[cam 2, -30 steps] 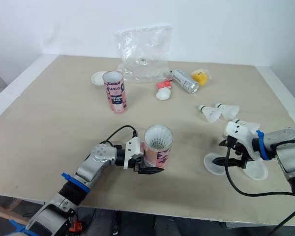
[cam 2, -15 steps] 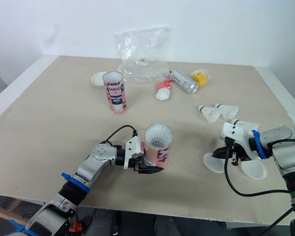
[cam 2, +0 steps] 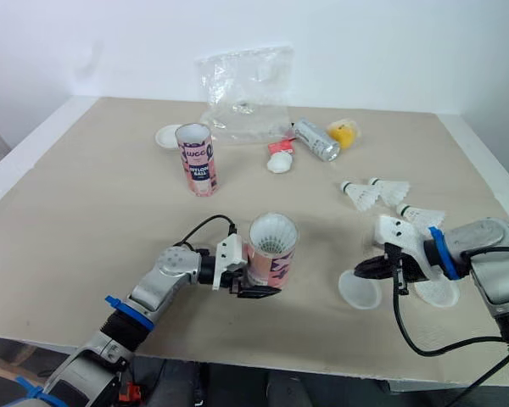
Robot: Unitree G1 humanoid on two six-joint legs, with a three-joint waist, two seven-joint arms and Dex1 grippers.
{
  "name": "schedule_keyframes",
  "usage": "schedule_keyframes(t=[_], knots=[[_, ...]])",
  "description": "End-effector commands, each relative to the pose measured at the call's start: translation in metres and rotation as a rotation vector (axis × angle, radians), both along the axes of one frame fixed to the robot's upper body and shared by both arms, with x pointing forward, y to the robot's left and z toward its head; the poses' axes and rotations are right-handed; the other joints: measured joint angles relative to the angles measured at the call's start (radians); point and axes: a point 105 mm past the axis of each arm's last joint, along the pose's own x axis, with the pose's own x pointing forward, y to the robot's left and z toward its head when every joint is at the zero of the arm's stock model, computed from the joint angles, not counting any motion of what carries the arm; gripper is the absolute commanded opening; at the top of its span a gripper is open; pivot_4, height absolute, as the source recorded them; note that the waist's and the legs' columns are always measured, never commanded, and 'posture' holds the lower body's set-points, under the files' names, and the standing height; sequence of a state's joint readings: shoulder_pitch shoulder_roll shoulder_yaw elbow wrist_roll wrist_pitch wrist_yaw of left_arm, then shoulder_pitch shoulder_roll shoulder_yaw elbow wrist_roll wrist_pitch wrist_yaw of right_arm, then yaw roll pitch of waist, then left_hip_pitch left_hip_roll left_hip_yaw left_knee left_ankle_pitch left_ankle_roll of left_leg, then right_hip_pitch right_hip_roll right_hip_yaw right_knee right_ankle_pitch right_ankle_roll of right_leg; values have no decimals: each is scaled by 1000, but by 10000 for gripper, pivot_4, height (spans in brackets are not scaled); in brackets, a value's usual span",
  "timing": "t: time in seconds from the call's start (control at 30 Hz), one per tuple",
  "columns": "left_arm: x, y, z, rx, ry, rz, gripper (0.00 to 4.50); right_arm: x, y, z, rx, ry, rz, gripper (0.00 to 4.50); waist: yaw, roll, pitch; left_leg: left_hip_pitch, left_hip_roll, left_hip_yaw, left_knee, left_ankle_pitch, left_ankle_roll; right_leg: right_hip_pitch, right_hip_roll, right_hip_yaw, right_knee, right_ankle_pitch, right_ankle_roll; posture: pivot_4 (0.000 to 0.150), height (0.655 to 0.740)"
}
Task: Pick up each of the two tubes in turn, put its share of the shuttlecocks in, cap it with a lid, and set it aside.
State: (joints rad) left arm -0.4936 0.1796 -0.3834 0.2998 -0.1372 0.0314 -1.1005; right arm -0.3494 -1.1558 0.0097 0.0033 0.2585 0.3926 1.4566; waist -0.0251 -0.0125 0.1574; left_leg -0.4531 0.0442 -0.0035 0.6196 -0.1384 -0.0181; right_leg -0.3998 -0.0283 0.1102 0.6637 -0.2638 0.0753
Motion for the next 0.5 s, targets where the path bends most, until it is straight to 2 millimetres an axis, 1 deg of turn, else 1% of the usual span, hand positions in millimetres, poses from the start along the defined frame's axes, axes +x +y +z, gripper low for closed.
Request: schedule_keyframes(t=[0.03,0.07,0.1,0.17,0.2,0.27,0.3,0.37,0.43,0.5], knots=[[-4,9,-20,80,88,-12,32759,0,17,61,-5,-183,95,516,-2,1,0,0,0,0,0,0,0,0,0,0,0,0,0,1500,7400],[-5,10,-21,89,94,-20,32759,0,24,72,-4,-216,120,516,-6,1,0,0,0,0,0,0,0,0,0,0,0,0,0,1500,7400],[-5,10,-21,94,98,-25,32759,-1,28,80,-5,-237,137,516,-7,1,0,0,1,0,-1,0,0,-1,0,0,0,0,-1,1500,7400],[-5,10,-21,95,100,-26,32759,0,34,89,2,-262,151,516,-7,-1,0,1,1,0,-1,0,-1,-2,1,-1,0,-1,-2,1500,7400],[-5,10,-21,97,99,-27,32759,0,47,104,22,-311,185,516,-7,-2,0,1,2,0,-2,-1,-1,-2,1,-1,0,-1,-3,1500,7400],[-6,10,-21,100,98,-31,32759,-1,68,127,55,-379,248,516,-13,2,1,0,2,1,-1,-2,-2,-2,0,0,0,-1,-3,1500,7400],[-6,9,-21,98,101,-34,32759,-3,81,134,72,-405,293,516,-17,4,0,-1,2,2,-2,-1,-2,-3,0,1,0,-1,-3,1500,7400],[-7,8,-20,95,107,-42,32759,-5,101,140,106,-416,361,516,-19,5,0,0,2,2,-2,-1,-2,-4,1,1,0,-1,-3,1500,7400],[-8,6,-20,96,111,-47,32759,-5,114,144,130,-424,402,516,-16,1,0,0,3,-1,-2,-1,-2,-4,3,0,0,-2,-4,1500,7400],[-9,5,-21,105,107,-56,32759,-5,122,146,138,-420,430,516,-15,0,0,0,3,-2,-2,-2,-3,-6,3,-1,0,-3,-4,1500,7400]])
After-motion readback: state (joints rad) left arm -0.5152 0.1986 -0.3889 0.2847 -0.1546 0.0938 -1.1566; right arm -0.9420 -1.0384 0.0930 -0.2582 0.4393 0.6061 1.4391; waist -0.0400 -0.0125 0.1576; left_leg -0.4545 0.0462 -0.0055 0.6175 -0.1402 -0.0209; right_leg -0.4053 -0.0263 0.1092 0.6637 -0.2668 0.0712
